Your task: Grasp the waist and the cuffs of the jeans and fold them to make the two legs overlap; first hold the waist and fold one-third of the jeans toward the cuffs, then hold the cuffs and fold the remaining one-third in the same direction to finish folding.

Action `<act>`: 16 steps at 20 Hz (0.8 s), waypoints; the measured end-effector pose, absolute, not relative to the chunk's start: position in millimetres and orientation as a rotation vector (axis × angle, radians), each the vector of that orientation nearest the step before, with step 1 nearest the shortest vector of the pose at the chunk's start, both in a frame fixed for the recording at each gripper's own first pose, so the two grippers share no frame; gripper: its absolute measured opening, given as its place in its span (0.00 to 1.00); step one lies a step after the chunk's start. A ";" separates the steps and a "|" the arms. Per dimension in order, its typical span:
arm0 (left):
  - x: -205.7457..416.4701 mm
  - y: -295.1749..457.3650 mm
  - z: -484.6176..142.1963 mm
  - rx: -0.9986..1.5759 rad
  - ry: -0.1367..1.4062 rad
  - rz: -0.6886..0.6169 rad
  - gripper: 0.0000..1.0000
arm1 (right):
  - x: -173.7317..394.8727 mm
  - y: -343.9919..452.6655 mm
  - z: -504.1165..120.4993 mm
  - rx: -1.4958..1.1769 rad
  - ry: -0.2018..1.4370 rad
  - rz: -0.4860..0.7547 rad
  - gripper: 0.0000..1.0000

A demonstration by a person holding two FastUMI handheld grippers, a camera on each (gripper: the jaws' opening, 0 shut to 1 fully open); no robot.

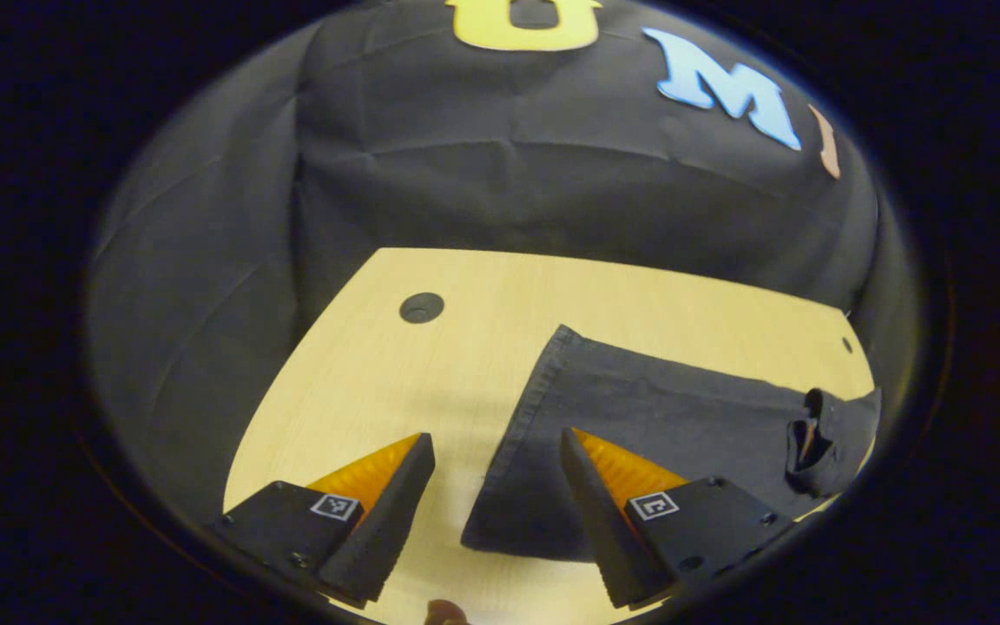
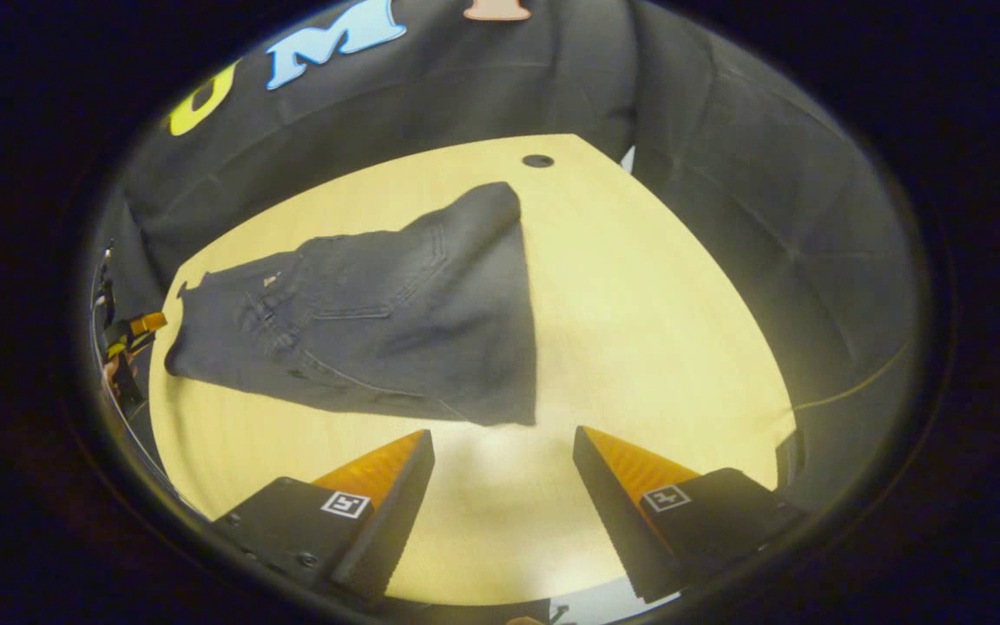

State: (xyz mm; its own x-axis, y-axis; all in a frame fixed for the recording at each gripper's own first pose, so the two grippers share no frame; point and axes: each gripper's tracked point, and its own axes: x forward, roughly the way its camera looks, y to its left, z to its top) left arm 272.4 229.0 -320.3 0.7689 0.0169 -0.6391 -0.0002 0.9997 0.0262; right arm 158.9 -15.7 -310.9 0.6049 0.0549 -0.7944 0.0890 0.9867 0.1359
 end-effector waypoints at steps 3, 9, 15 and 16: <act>297.8 223.8 -351.5 0.111 0.735 -0.006 0.92 | 156.7 -11.3 -313.9 0.175 0.940 -0.031 0.93; 303.6 216.0 -395.2 -0.089 0.736 0.018 0.78 | 158.1 16.4 -324.4 0.199 0.997 -0.003 0.97; 310.7 195.2 -379.6 -0.320 0.655 0.097 0.26 | 167.6 21.1 -328.8 0.199 1.018 0.004 0.97; 312.4 196.3 -377.9 -0.395 0.649 0.114 0.22 | 165.7 20.2 -330.1 0.189 1.019 0.005 0.97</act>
